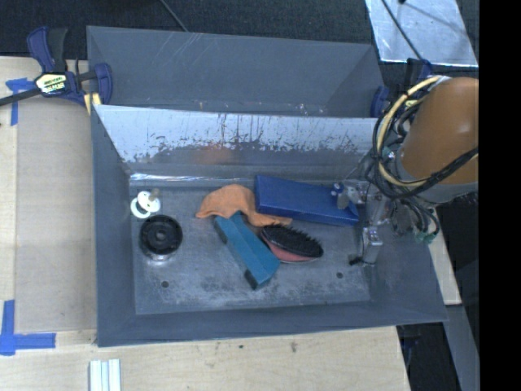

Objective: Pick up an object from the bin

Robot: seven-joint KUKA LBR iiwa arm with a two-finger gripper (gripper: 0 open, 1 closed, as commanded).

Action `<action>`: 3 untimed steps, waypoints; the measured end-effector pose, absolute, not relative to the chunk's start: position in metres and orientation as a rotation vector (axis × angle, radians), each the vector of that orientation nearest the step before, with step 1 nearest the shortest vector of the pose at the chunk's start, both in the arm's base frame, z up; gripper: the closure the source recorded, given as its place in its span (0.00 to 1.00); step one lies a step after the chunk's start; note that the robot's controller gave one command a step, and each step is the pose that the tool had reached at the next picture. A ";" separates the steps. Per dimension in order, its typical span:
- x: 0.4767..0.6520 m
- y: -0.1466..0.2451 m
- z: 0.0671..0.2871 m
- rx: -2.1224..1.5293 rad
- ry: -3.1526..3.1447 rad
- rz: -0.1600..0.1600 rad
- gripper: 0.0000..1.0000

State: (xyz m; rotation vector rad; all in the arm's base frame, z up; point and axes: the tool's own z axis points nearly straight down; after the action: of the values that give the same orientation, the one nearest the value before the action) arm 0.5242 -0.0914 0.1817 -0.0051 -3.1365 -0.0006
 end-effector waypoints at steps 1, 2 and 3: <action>0.526 -0.091 0.186 -0.001 -3.145 0.001 0.00; 0.558 -0.057 0.140 -0.111 -3.149 0.002 0.00; 0.530 -0.049 0.095 -0.071 -3.147 0.000 0.00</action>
Offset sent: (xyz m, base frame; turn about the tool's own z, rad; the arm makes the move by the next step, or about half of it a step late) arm 0.0494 0.0588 -0.0760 0.1023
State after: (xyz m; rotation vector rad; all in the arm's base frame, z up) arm 0.5300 -0.0495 0.0953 -0.0714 -3.1468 0.0001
